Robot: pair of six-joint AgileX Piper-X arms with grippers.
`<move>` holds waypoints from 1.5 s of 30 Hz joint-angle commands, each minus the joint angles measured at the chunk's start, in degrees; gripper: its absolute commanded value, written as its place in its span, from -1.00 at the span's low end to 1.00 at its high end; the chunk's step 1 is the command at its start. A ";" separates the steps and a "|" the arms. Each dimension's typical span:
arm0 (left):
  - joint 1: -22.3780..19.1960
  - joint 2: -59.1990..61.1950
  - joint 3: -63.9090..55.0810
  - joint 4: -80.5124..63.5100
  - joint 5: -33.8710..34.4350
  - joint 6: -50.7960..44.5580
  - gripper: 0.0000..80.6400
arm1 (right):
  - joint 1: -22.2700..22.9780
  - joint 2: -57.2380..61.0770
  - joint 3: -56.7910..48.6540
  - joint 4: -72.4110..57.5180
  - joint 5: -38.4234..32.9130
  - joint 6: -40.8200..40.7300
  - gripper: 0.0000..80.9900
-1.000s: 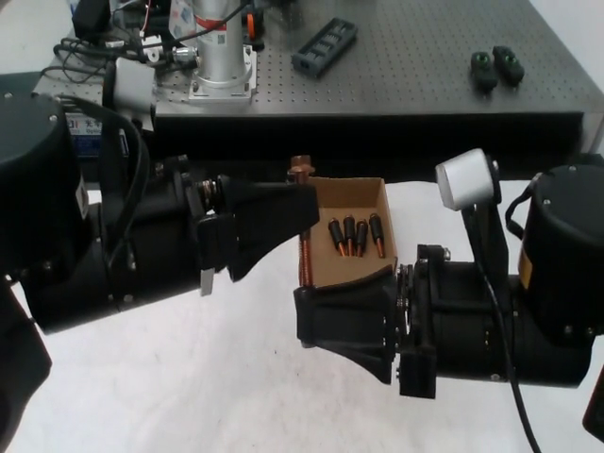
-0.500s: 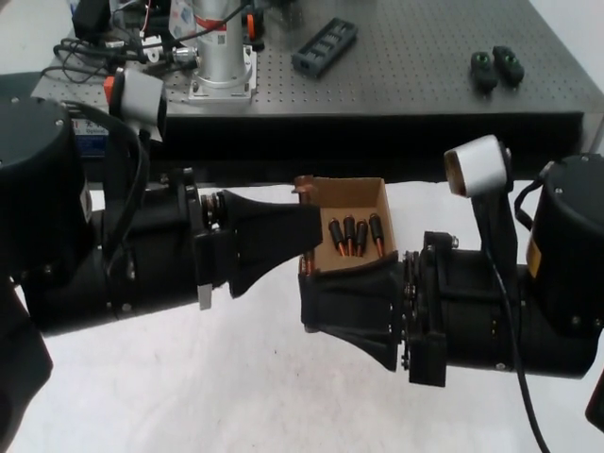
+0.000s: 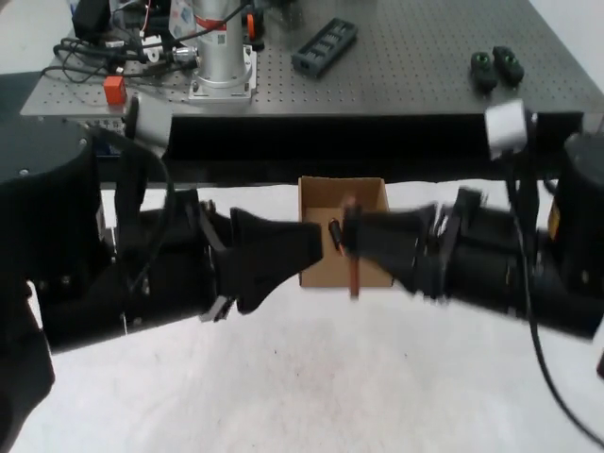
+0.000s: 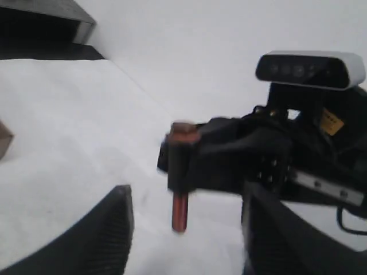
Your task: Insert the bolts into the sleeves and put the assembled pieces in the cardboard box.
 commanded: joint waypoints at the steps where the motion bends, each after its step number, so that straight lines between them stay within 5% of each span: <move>1: -0.17 -0.20 -0.36 5.15 -4.79 5.10 -0.19 | -4.31 4.71 -6.46 4.65 5.07 -6.45 -0.88; 7: -0.17 -2.89 -0.36 15.30 -19.10 9.69 -1.00 | -6.28 20.78 -21.10 15.59 15.86 -14.89 -0.88; 15: -0.17 -11.53 2.17 28.79 -30.87 12.66 -0.98 | -6.02 41.69 -38.95 24.05 25.12 -15.17 -0.88; 27: -0.17 -34.07 18.33 34.43 -35.45 2.53 -0.98 | -5.88 54.79 -48.28 28.09 26.72 -14.77 -1.00; 32: -0.17 -39.67 18.37 42.91 -38.74 2.98 -0.98 | -5.98 53.77 -48.25 29.14 26.12 -13.49 -0.16; 34: -0.17 -40.93 18.37 45.02 -39.34 2.96 -0.98 | -6.37 51.88 -48.25 30.58 26.24 -11.64 0.02; 39: -0.17 -44.21 18.37 47.81 -39.43 1.45 -0.98 | -6.63 42.68 -46.44 39.86 26.50 -14.56 -0.29; 45: -0.17 -46.18 18.37 48.72 -42.28 0.73 -0.98 | -6.63 22.78 -28.06 35.08 26.54 -16.02 -0.80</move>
